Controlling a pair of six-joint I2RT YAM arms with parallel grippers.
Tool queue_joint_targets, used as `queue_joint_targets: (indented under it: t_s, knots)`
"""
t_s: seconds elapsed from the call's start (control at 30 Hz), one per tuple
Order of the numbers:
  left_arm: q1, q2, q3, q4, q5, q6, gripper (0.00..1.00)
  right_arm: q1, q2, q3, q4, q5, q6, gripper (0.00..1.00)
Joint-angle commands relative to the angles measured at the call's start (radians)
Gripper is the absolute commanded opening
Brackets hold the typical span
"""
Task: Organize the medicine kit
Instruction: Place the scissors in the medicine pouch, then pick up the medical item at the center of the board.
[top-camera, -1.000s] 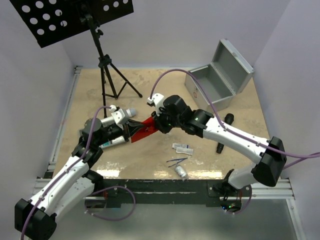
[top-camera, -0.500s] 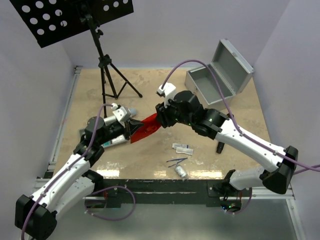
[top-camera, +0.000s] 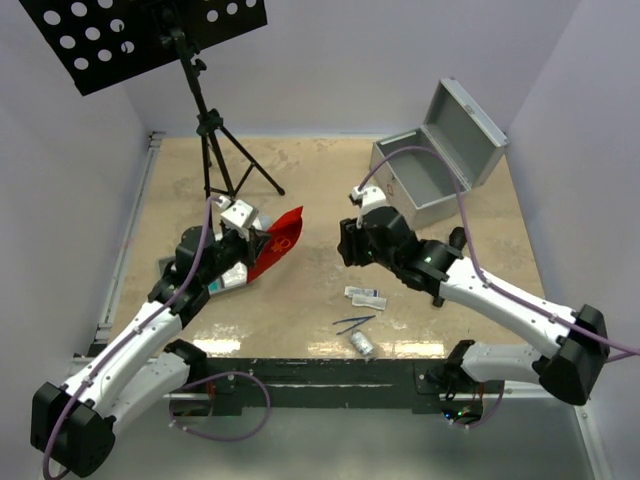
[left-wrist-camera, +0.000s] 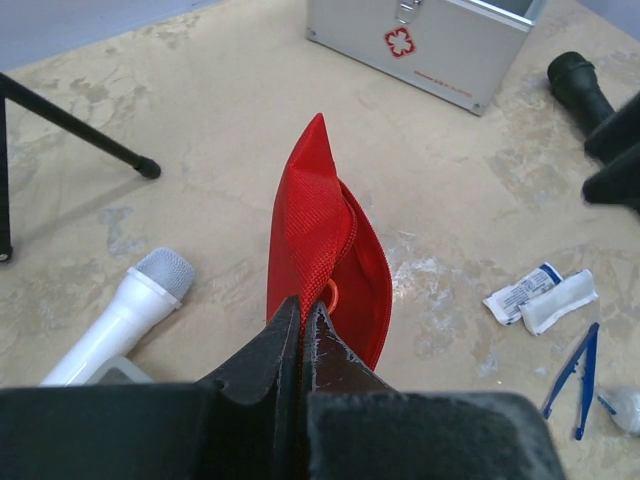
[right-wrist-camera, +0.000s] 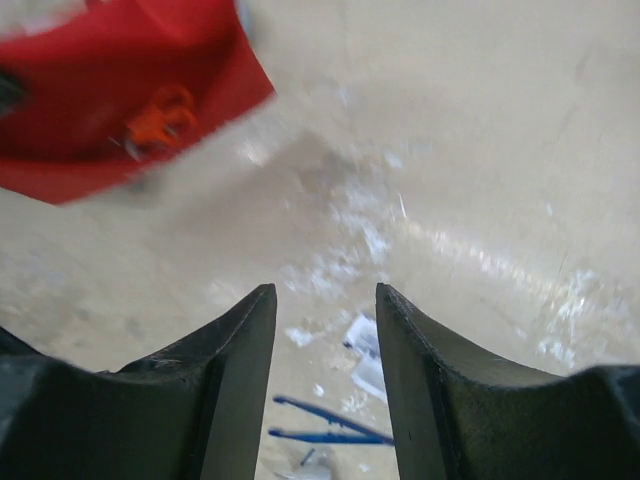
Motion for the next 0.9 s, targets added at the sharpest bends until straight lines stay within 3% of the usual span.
queue_joint_targets:
  t_s: [0.0,0.1,0.17,0.2,0.37,0.63,0.73,0.87]
  knots:
    - [-0.004,-0.023,0.04,0.005,-0.088,-0.008,0.0,-0.002,0.092,-0.087,0.011,-0.048,0.104,0.49]
    - [-0.004,-0.031,0.038,-0.001,-0.089,-0.011,0.0,0.0,0.071,-0.152,0.076,-0.115,0.124,0.52]
    - [-0.004,-0.038,0.034,0.004,-0.091,-0.014,0.0,0.0,0.041,-0.186,0.105,-0.135,0.128,0.6]
    - [-0.004,-0.041,0.032,0.004,-0.094,-0.014,0.0,0.0,0.044,-0.193,0.1,-0.149,0.127,0.69]
    - [-0.004,-0.037,0.028,0.009,-0.098,-0.023,0.0,0.104,0.115,-0.194,0.049,-0.189,0.165,0.71]
    - [-0.004,-0.038,0.022,0.013,-0.083,-0.031,0.0,0.271,0.124,-0.228,-0.055,-0.1,0.323,0.72]
    - [-0.004,-0.038,0.017,0.019,-0.078,-0.034,0.0,0.311,0.101,-0.237,-0.088,-0.065,0.38,0.84]
    - [-0.004,-0.034,0.018,0.027,-0.066,-0.039,0.0,0.343,0.092,-0.226,-0.16,0.006,0.429,0.89]
